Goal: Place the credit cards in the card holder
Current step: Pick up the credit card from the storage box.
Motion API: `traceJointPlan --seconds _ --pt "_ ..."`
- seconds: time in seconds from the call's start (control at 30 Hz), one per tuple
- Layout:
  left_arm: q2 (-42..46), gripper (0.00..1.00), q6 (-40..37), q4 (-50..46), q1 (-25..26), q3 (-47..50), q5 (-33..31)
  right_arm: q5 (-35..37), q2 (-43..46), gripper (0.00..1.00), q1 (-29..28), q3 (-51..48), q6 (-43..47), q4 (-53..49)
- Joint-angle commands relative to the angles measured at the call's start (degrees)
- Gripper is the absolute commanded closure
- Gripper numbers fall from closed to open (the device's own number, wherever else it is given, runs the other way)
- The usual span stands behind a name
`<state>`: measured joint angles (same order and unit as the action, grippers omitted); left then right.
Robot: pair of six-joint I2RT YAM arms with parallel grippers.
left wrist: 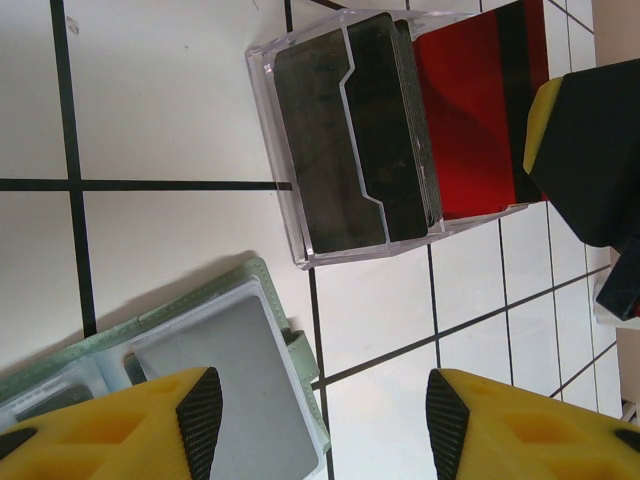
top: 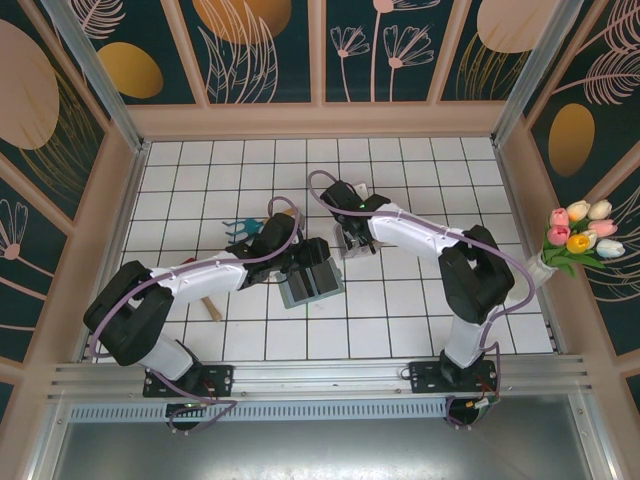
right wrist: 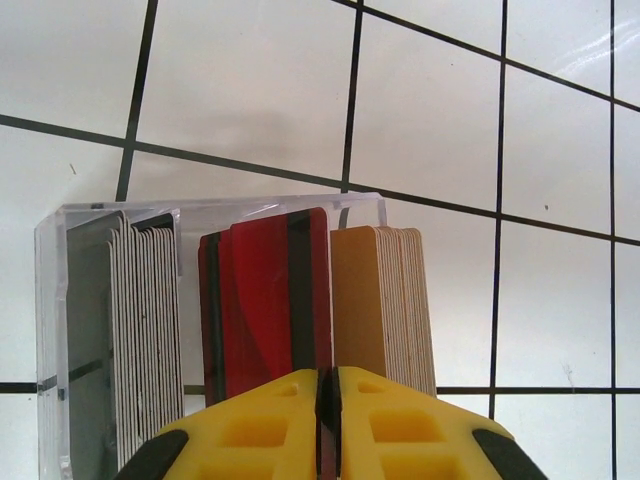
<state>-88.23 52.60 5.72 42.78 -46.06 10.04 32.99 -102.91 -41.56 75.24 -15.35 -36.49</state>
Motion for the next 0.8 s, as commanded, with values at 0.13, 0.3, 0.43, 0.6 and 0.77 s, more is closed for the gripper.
traceJointPlan --seconds 0.13,0.3,0.43,0.6,0.77 --pt "1.1 0.41 0.3 -1.2 0.2 0.3 -0.2 -4.4 4.4 0.95 0.4 0.8 0.0 -2.3" --pt "2.8 0.41 0.9 -1.2 0.1 0.6 -1.6 -16.4 11.1 0.98 2.0 -0.5 -2.7 0.8" --pt "4.2 0.41 1.3 -0.3 0.0 0.6 -1.0 -25.3 16.3 1.0 4.5 -3.2 -5.7 4.2" --pt "8.0 0.35 4.9 8.7 -3.1 4.4 4.7 -44.5 23.3 1.0 8.1 -8.5 -10.8 13.3" --pt "11.1 0.29 13.7 27.9 -7.7 12.0 14.7 -59.8 25.8 1.0 9.0 -14.0 -18.0 25.1"
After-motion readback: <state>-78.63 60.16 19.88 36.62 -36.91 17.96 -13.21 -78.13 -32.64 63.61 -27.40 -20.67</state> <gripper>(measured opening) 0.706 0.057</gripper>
